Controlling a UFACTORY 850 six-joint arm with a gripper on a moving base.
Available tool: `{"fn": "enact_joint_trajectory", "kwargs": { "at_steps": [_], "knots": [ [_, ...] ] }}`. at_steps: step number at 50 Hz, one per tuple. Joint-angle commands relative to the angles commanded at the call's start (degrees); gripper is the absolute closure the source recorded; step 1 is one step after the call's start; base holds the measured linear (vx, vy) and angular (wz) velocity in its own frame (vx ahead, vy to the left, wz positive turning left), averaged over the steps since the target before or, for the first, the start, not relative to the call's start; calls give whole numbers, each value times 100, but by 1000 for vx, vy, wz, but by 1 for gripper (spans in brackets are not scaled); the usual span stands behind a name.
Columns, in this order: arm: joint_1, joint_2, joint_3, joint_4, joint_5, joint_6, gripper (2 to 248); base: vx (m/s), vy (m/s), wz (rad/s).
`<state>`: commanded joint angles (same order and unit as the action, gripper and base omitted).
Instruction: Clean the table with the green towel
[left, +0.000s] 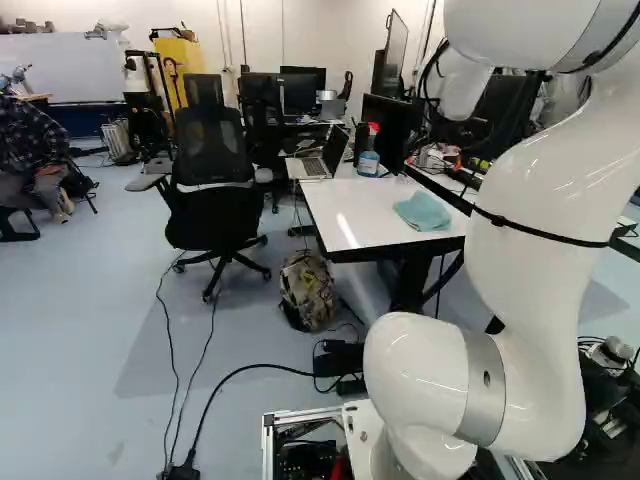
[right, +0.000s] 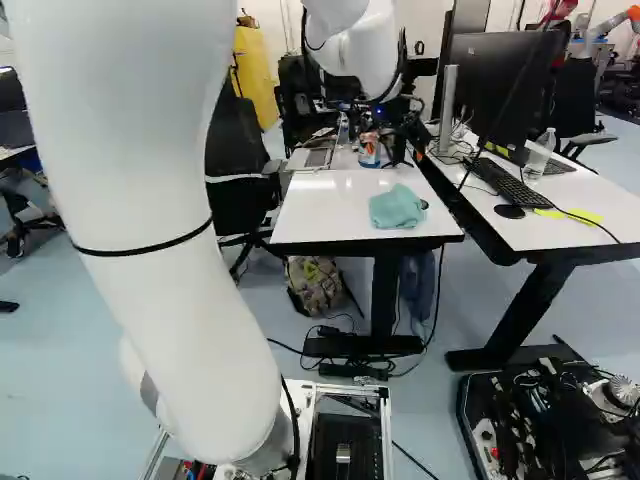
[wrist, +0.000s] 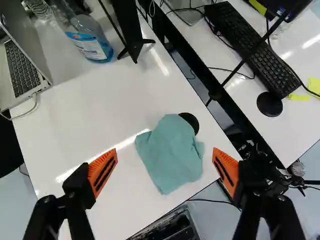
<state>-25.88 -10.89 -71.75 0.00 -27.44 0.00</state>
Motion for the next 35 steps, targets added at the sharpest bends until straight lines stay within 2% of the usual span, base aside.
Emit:
{"fn": "enact_joint_trajectory", "kwargs": {
  "at_steps": [15, 35],
  "knots": [
    [148, 154, 383, 0, 444, 0, 3, 0, 0, 0],
    [424, 441, 1095, 0, 1270, 0, 3, 0, 0, 0]
  ]
}}
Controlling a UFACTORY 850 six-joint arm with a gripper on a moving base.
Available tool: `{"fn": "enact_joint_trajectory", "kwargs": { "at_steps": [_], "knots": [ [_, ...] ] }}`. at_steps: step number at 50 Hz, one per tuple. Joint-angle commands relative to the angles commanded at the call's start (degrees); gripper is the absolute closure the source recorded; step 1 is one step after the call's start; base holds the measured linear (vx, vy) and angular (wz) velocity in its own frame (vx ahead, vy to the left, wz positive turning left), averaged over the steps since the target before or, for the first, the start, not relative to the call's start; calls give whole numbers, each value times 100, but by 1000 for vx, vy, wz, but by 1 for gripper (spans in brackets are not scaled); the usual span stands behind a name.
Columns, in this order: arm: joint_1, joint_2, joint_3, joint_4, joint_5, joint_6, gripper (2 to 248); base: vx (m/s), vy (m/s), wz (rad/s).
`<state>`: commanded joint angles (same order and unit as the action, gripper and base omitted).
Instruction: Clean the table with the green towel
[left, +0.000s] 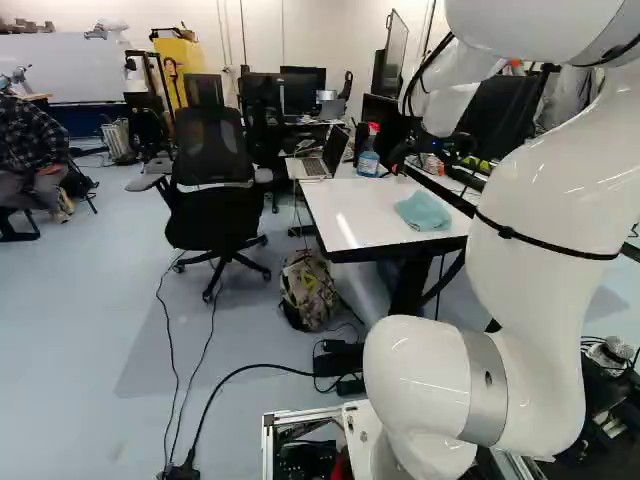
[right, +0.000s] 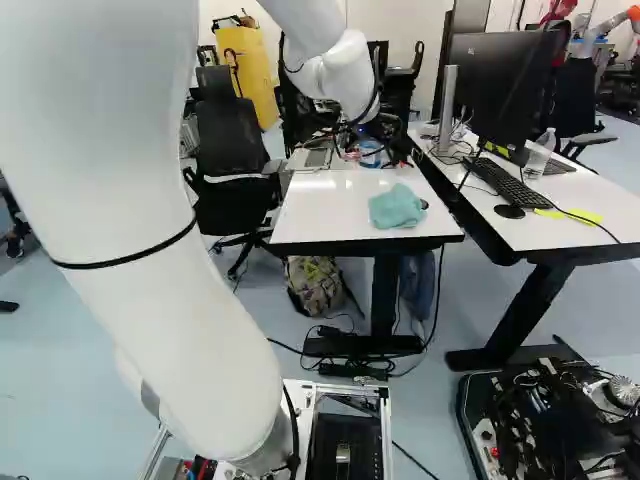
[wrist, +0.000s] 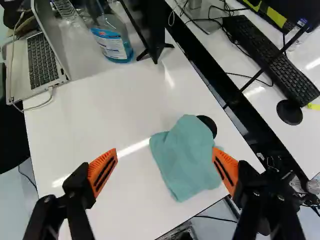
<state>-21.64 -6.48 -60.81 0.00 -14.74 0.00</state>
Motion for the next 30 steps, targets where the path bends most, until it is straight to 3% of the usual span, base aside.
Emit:
{"fn": "enact_joint_trajectory", "kwargs": {
  "at_steps": [30],
  "knots": [
    [571, 593, 1472, 0, 1708, 0, 3, 0, 0, 0]
  ]
}}
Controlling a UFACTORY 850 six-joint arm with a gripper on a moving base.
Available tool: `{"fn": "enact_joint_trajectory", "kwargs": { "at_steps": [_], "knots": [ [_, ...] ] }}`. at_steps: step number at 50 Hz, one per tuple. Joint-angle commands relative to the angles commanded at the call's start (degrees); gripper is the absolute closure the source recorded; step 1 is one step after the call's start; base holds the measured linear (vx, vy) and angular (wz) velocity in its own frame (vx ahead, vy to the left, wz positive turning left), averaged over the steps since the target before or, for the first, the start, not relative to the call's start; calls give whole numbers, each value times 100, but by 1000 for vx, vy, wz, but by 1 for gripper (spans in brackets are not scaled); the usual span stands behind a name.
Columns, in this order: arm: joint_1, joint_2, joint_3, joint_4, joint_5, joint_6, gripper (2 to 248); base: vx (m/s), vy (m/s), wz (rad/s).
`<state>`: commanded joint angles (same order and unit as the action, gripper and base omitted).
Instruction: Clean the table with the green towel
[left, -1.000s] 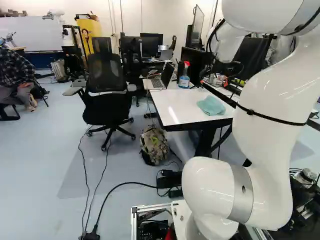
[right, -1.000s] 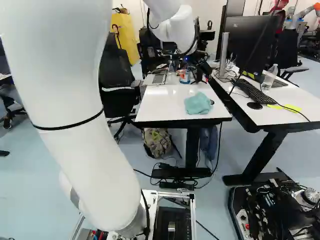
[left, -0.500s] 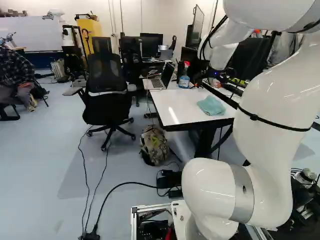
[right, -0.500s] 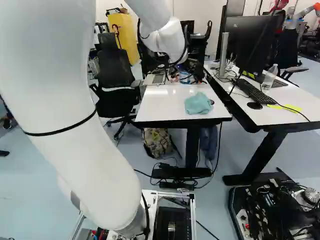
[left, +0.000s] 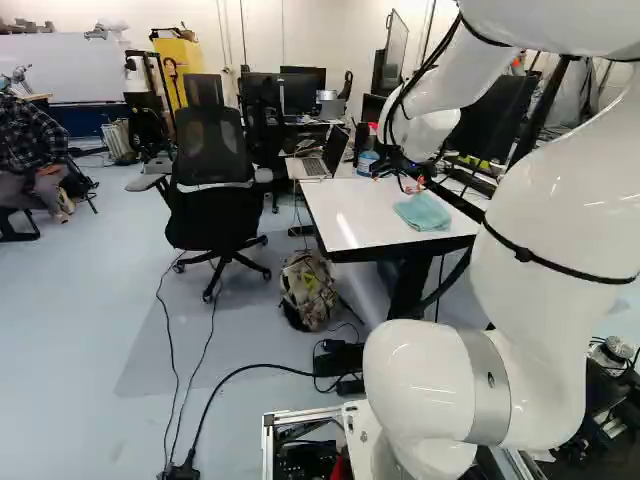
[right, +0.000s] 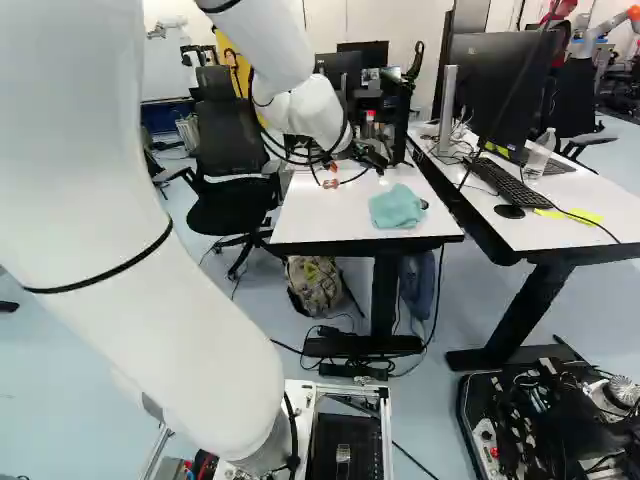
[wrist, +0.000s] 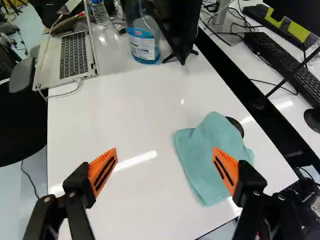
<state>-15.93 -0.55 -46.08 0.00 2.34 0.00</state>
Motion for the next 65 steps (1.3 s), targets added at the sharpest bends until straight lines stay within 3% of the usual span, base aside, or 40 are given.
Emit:
{"fn": "enact_joint_trajectory", "kwargs": {
  "at_steps": [33, 65],
  "knots": [
    [735, 764, 1895, 0, 2199, 0, 3, 0, 0, 0],
    [1241, 1289, 3200, 0, 3713, 0, 3, 0, 0, 0]
  ]
}}
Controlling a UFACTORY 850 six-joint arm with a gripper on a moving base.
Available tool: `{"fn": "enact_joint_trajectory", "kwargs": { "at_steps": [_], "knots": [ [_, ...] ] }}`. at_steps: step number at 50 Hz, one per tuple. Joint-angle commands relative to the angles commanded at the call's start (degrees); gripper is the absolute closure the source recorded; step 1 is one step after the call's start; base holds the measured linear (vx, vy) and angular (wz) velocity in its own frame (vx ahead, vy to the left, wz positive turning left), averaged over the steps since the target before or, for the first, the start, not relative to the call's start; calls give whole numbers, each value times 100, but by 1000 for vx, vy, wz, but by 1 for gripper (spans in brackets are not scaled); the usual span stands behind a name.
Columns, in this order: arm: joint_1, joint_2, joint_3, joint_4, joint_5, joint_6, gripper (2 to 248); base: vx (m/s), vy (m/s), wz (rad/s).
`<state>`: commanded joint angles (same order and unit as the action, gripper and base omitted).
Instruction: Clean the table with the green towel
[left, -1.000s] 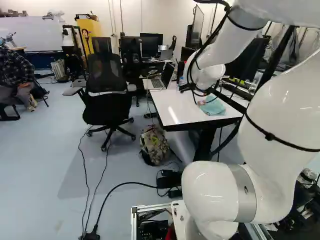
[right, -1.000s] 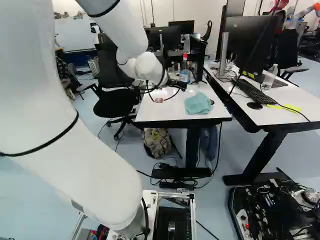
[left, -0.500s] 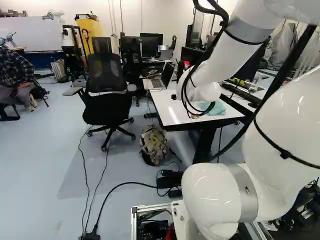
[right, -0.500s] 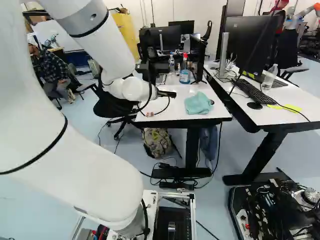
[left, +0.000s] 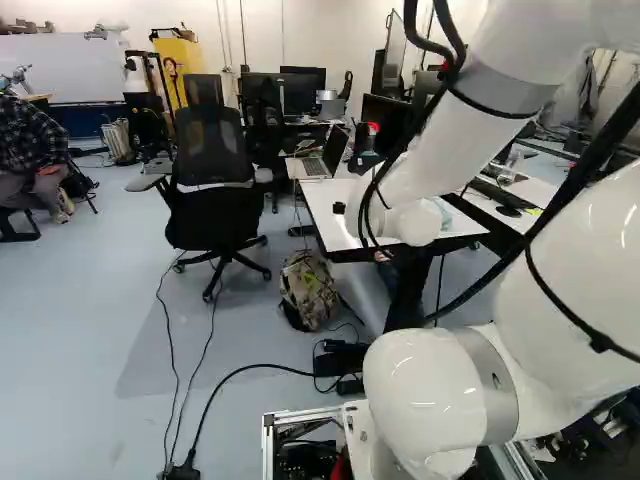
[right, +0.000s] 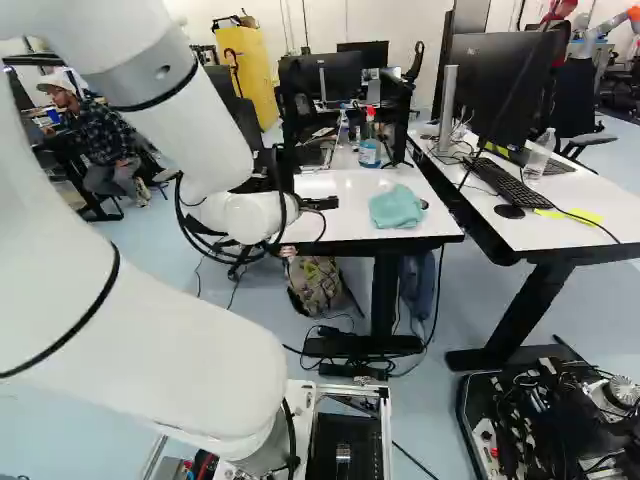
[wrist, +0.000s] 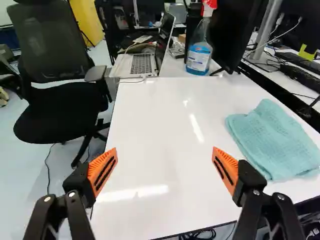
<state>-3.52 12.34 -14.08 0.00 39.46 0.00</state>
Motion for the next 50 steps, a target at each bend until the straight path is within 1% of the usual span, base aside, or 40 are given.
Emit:
{"fn": "enact_joint_trajectory", "kwargs": {
  "at_steps": [9, 26, 38, 50],
  "knots": [
    [104, 108, 268, 0, 311, 0, 3, 0, 0, 0],
    [248, 258, 640, 0, 742, 0, 3, 0, 0, 0],
    [313, 325, 807, 0, 936, 0, 3, 0, 0, 0],
    [347, 360, 894, 0, 1037, 0, 3, 0, 0, 0]
  ]
}}
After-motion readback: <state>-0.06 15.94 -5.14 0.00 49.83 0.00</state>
